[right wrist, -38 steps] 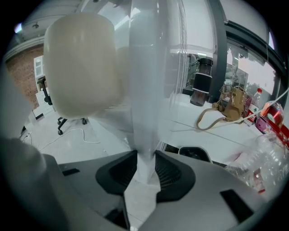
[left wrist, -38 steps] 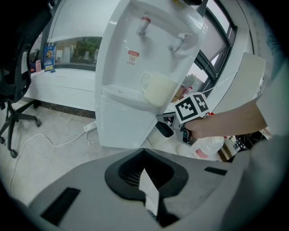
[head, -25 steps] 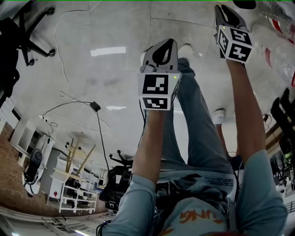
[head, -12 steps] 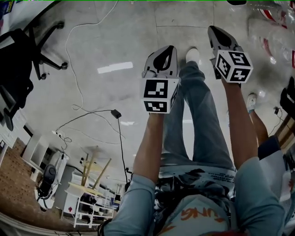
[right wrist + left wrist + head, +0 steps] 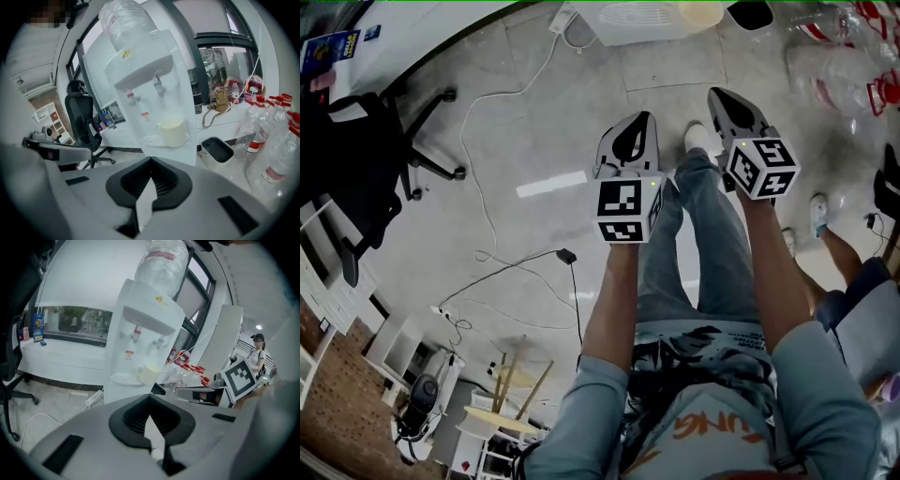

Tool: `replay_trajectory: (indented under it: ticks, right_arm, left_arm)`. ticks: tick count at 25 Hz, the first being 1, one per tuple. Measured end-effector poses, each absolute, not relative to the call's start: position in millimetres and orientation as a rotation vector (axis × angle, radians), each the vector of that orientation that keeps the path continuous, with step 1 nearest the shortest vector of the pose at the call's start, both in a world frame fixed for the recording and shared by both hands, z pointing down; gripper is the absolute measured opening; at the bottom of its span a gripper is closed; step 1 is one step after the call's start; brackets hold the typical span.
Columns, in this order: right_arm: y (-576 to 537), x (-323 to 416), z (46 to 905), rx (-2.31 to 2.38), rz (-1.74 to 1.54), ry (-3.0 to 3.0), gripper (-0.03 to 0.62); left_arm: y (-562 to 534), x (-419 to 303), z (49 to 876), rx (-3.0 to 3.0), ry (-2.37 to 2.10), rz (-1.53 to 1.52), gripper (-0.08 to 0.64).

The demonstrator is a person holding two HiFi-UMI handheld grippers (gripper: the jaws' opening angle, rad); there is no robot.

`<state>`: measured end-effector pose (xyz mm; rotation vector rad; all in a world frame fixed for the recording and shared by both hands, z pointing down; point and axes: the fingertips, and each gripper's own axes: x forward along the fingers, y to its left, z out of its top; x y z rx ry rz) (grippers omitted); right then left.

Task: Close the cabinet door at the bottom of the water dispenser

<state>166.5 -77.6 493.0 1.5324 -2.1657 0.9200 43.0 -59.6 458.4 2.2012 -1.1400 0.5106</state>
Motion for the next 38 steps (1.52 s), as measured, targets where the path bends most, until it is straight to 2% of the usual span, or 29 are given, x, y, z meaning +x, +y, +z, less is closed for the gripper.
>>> replay_trajectory:
  ticks: [17, 32, 38]
  right_arm:
    - [-69.7, 166.1, 300.8, 1.768, 0.709, -2.225, 0.029]
    - [-108.7, 162.1, 109.0, 1.883, 0.309, -2.419, 0.029]
    - [-113.9, 155.4, 55.8, 1.86, 0.156, -2.487, 0.029]
  left_arm:
    - [-76.2, 36.1, 281.9, 2.313, -1.273, 0.321, 0.008]
    - [-115.6, 27.4, 91.6, 2.577, -1.418, 0.133, 0.008]
    - [-119.5, 22.4, 45.7, 2.634, -1.482, 0.067, 0.008]
